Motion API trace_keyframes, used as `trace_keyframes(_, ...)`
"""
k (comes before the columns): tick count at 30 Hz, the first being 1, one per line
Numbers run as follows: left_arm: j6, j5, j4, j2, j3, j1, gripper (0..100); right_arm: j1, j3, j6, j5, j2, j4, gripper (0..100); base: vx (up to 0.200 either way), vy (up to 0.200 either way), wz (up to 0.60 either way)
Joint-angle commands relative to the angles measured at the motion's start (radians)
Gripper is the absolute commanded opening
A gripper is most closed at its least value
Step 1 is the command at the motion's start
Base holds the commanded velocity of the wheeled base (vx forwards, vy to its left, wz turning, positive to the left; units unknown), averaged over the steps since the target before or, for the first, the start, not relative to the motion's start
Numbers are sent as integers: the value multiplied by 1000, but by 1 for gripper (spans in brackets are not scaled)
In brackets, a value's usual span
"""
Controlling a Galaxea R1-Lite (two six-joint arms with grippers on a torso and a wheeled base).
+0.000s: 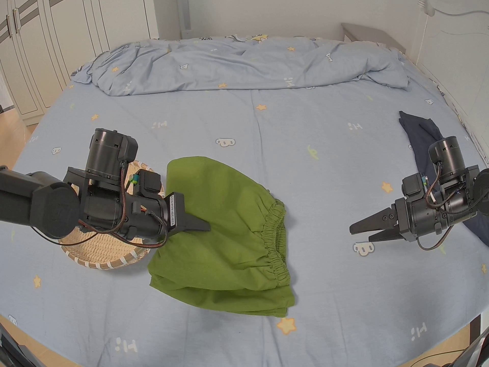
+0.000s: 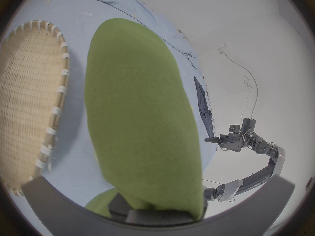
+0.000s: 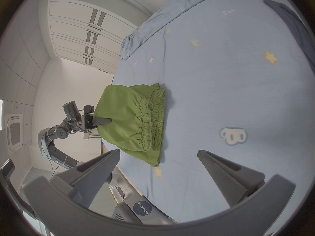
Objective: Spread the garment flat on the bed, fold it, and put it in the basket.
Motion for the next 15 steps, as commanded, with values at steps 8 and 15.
trace_keyframes(8,226,0,98,-75,-113,-35,0,6,6,-1,-2,-34,0,100,0,0,0)
trace_keyframes(15,427,0,236,-254,-125,22,0,8,8,-2,-2,-47,2,100,0,0,0)
